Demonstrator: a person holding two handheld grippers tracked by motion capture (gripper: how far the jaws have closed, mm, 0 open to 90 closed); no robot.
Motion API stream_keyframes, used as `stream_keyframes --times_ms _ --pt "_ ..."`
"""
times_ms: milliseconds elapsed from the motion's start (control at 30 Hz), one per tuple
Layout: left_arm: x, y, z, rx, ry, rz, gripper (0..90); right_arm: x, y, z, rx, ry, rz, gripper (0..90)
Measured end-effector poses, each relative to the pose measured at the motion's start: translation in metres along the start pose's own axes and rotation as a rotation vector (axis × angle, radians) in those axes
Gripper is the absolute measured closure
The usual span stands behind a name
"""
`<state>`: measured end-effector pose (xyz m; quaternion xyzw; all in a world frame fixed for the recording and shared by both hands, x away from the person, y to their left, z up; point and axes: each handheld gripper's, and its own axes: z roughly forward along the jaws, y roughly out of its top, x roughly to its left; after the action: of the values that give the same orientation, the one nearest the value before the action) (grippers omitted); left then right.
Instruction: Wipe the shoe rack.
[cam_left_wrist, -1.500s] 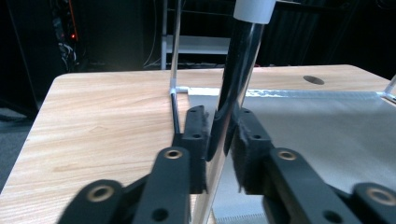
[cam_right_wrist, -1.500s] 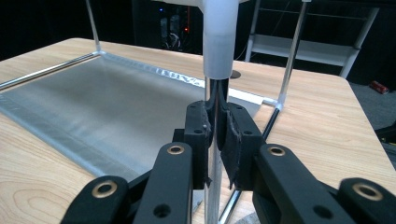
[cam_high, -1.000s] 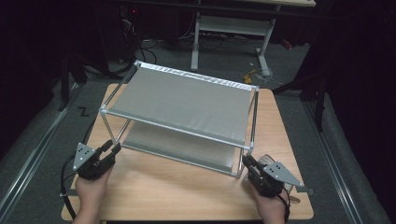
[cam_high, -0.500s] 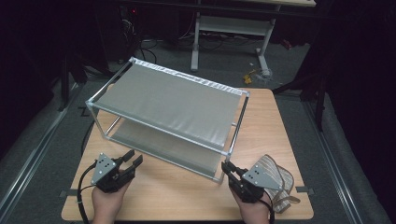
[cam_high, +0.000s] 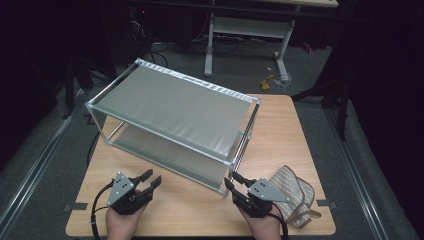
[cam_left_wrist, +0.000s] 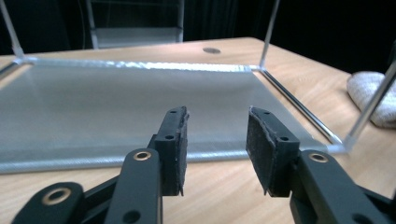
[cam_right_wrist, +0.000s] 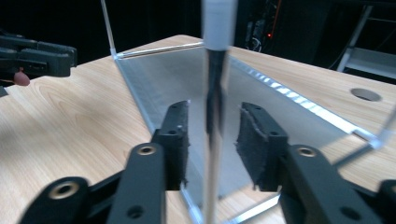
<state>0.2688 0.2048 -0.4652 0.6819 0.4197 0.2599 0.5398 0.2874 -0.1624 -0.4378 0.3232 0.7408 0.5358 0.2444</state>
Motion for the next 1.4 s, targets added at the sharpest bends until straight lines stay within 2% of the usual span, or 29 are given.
stream_keyframes --times_ms 100,133,167,200,267,300,333,367,433,467,500,533,600,633,733,800,833,867,900,967,1000,1033,1167,1200,1233,1267,1333,1367,1400 --pt "-0.007 0.0 -0.001 0.01 -0.015 0.013 56.6 -0.01 -0.005 -0.017 0.011 -0.033 0.006 56.8" --pt "-0.007 0.0 -0.001 0.01 -0.015 0.013 56.6 -0.01 -0.005 -0.017 0.011 -0.033 0.006 56.8" --pt "-0.013 -0.003 -0.001 0.008 -0.017 0.033 56.7 -0.024 -0.011 -0.032 0.028 -0.087 0.008 52.6" --pt "-0.013 -0.003 -0.001 0.008 -0.017 0.033 56.7 -0.024 -0.011 -0.032 0.028 -0.087 0.008 52.6" --pt "-0.014 -0.007 0.002 0.011 -0.025 0.023 56.7 -0.04 -0.019 -0.049 0.048 -0.167 0.004 48.4" --pt "-0.013 -0.01 0.004 0.007 -0.029 0.013 56.4 -0.055 -0.025 -0.063 0.07 -0.214 0.014 43.7" --pt "-0.013 -0.01 0.004 0.007 -0.029 0.013 56.3 -0.059 -0.028 -0.067 0.08 -0.242 0.014 42.0" --pt "-0.013 -0.01 0.004 0.015 -0.022 0.03 56.1 -0.066 -0.033 -0.074 0.086 -0.28 0.017 39.4" --pt "-0.012 -0.011 0.001 0.01 -0.015 0.033 56.0 -0.075 -0.041 -0.082 0.094 -0.319 0.041 35.3" --pt "-0.01 -0.012 0.0 0.012 -0.012 0.034 55.9 -0.078 -0.044 -0.085 0.1 -0.331 0.061 33.3" --pt "-0.01 -0.012 0.0 0.012 -0.012 0.034 55.8 -0.078 -0.044 -0.085 0.1 -0.331 0.061 33.3" --pt "-0.008 -0.015 -0.001 0.021 -0.007 0.03 55.9 -0.087 -0.055 -0.091 0.138 -0.352 0.09 29.3" --pt "-0.006 -0.016 0.0 0.024 -0.01 0.027 56.1 -0.089 -0.058 -0.093 0.153 -0.365 0.088 28.6" --pt "-0.005 -0.015 0.0 0.018 -0.009 0.017 56.1 -0.096 -0.064 -0.096 0.184 -0.4 0.095 27.5" --pt "-0.004 -0.014 0.0 0.005 -0.014 0.012 56.1 -0.105 -0.074 -0.096 0.224 -0.394 0.145 24.0" --pt "-0.004 -0.013 0.0 -0.002 -0.017 0.016 56.1 -0.109 -0.081 -0.093 0.259 -0.372 0.186 23.0" --pt "-0.003 -0.013 0.0 -0.001 -0.016 0.016 56.1 -0.111 -0.085 -0.09 0.284 -0.36 0.199 23.2" --pt "-0.003 -0.013 0.0 -0.001 -0.016 0.016 56.1 -0.111 -0.085 -0.09 0.284 -0.36 0.199 23.2" --pt "-0.002 -0.013 0.0 -0.004 -0.016 0.01 56.1 -0.113 -0.09 -0.085 0.326 -0.349 0.206 27.0" --pt "-0.001 -0.013 -0.001 -0.002 -0.014 0.011 56.1 -0.114 -0.093 -0.082 0.345 -0.316 0.234 34.0" --pt "-0.001 -0.013 -0.001 -0.002 -0.014 0.011 56.0 -0.114 -0.093 -0.082 0.345 -0.316 0.234 34.0" --pt "-0.001 -0.013 -0.001 -0.004 -0.016 0.006 56.0 -0.113 -0.093 -0.082 0.347 -0.311 0.22 45.7" --pt "0.0 -0.014 -0.004 -0.005 -0.009 0.0 56.0 -0.113 -0.092 -0.081 0.361 -0.308 0.21 68.5" --pt "0.0 -0.014 -0.004 -0.005 -0.009 0.0 56.0 -0.113 -0.092 -0.081 0.361 -0.308 0.21 68.5" --pt "0.0 -0.015 -0.004 -0.003 -0.005 0.002 56.0 -0.11 -0.089 -0.081 0.363 -0.302 0.185 73.3" --pt "0.0 -0.015 -0.005 -0.003 -0.004 0.002 56.0 -0.109 -0.088 -0.08 0.359 -0.302 0.18 73.6" --pt "0.001 -0.016 -0.007 -0.003 0.005 -0.001 56.1 -0.102 -0.081 -0.081 0.31 -0.275 0.177 73.6" --pt "0.001 -0.016 -0.007 -0.003 0.005 -0.001 56.1 -0.102 -0.081 -0.081 0.31 -0.275 0.177 73.6" --pt "0.001 -0.016 -0.007 -0.003 0.008 -0.002 56.1 -0.095 -0.076 -0.081 0.28 -0.261 0.16 73.5"
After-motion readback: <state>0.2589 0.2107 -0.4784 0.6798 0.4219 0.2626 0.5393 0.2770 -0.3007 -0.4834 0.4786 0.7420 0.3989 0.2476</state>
